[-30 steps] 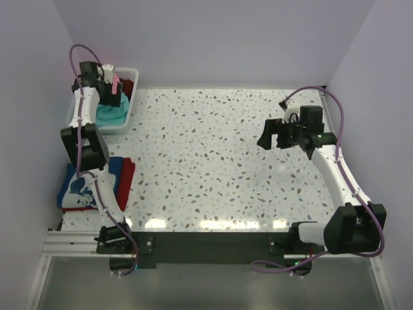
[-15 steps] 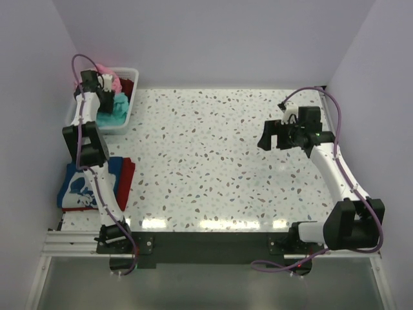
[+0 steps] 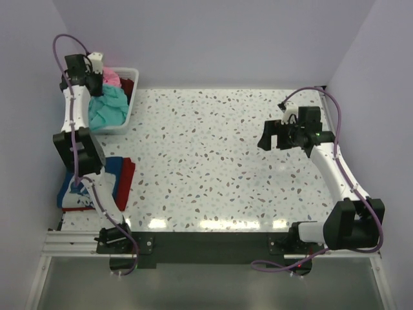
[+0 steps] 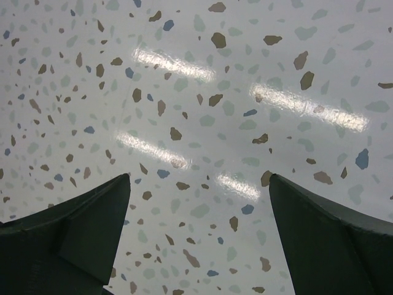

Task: Fold and stack the t-shirts
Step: Grab the tshirt from the pile, then move the tshirt to the center of the board

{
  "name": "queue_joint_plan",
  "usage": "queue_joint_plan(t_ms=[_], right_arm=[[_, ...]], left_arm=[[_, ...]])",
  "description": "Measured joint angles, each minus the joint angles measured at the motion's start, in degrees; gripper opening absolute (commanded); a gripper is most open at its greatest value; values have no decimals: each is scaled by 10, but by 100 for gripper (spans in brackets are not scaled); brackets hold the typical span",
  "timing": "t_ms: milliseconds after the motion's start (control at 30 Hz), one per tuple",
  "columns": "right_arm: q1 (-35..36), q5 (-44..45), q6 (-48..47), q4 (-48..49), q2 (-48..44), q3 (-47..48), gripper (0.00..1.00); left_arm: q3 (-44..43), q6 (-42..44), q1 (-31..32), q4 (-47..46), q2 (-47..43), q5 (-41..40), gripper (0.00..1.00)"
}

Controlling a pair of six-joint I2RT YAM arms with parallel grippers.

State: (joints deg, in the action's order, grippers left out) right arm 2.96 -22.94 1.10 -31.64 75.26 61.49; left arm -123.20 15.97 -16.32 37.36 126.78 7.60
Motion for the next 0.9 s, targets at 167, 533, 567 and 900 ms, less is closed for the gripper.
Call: queue_joint_plan(t_ms=[167, 533, 567, 900], right_arm=[[0, 2, 10, 1, 0, 0, 99], [0, 51, 45, 19, -3, 0, 99], [0, 53, 44, 21, -6, 0, 99], [0, 49, -5, -3, -14, 16, 99]], left_arm=[[-9, -4, 20, -3, -99, 22, 0], [-70, -66, 215, -70, -224, 83, 0], [-74, -84, 230, -80, -230, 96, 0], [126, -255, 233, -219, -359, 248, 100]])
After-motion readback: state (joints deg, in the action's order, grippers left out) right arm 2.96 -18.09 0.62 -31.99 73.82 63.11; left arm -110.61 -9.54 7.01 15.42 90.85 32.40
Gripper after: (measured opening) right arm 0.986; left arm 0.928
